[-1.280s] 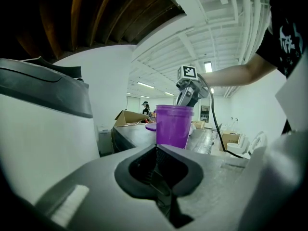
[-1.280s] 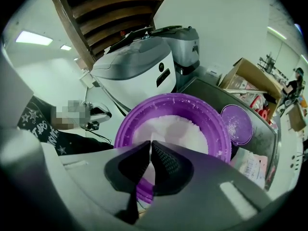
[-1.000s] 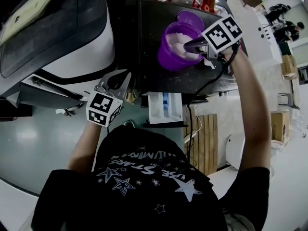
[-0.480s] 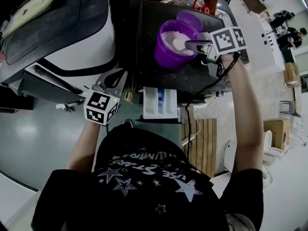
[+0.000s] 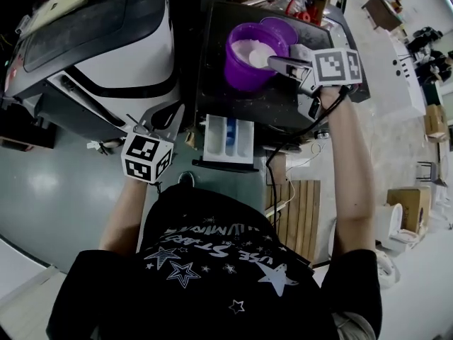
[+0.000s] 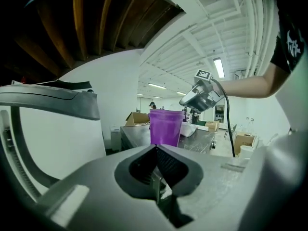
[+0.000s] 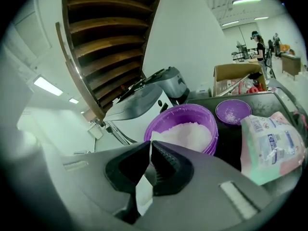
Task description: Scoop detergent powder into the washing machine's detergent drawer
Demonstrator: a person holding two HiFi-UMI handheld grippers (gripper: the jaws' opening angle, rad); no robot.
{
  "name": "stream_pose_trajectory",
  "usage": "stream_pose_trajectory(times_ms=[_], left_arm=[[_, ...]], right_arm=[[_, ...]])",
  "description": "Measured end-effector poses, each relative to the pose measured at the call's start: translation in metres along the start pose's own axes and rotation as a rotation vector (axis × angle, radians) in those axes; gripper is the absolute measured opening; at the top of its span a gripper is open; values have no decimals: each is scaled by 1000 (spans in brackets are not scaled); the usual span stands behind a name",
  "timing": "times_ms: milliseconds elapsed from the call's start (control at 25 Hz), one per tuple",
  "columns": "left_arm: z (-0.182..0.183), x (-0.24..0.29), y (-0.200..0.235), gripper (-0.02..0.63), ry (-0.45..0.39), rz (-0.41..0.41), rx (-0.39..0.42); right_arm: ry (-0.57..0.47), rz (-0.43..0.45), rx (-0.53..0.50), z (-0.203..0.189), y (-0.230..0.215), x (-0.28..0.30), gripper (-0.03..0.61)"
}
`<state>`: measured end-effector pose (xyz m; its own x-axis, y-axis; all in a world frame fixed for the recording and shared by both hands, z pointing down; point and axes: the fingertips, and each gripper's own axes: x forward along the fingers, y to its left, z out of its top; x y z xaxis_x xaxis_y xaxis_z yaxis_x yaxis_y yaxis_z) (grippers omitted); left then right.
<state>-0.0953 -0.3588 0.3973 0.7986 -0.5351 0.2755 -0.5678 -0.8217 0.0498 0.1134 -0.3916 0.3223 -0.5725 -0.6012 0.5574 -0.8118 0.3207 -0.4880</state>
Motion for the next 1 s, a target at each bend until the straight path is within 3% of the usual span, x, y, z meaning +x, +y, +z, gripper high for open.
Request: stream_pose_trajectory(times_ms=[280,440,680,1000], left_arm=[[-7,-19,-23,0,9,33,-14],[-14,-25,-35,0,18,42,-16],[-19,-36,-44,0,34,62,-19],[-32,-42,-56,0,59,80,-25]], right_arm=[[-151,38,93,5,2,-19,37],[-224,128,149,8,5,-22,37],[-263,219,201,-5,27,-33,37],[-237,313,236,-59,48,-22,37]])
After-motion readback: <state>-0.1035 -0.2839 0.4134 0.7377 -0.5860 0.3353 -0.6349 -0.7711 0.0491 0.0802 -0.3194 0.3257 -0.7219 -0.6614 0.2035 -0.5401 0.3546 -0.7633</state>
